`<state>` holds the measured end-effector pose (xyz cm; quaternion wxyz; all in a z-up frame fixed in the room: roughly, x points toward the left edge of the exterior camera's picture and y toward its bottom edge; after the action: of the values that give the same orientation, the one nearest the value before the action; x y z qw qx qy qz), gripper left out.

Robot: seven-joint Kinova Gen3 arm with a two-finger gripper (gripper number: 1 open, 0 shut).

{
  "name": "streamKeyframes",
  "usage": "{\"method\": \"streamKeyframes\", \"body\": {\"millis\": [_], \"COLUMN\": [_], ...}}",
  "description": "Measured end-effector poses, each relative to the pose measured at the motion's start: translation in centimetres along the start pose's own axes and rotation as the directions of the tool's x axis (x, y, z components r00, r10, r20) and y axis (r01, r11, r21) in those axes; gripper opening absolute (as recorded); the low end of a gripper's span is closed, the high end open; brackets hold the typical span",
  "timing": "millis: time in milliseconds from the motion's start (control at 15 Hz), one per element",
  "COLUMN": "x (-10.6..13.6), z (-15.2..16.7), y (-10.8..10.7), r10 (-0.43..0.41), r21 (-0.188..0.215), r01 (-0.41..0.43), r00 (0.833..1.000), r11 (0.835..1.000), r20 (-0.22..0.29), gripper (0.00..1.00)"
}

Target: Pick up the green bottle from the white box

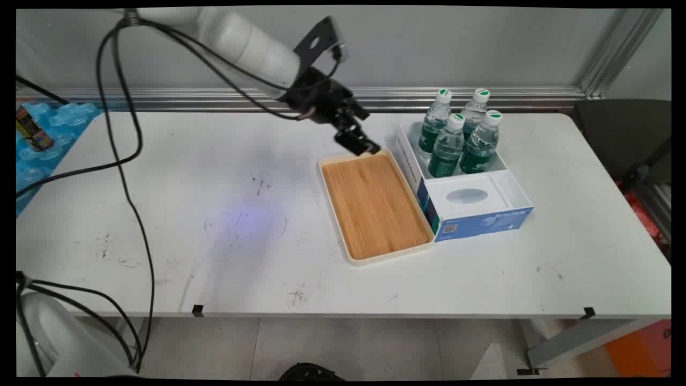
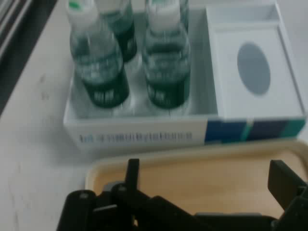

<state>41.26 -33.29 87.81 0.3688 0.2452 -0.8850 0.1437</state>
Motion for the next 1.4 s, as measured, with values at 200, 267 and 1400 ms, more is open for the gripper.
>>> {"method": "streamKeyframes", "body": {"millis": [200,267,1400], "x": [1.7,2.2,5.6], "z": [1.7,2.4,13.5], "y": [0.0,0.0,-0.9], "r10": [0.011,0.016,0.038], "r21": [0.010,0.014,0.055], "r01": [-0.011,-0.015,-0.029], "r00": [0.999,0.999,0.984], "r11": [1.000,1.000,0.998], "r20": [-0.036,-0.049,-0.171], "gripper": [1.00,1.00,1.00]}}
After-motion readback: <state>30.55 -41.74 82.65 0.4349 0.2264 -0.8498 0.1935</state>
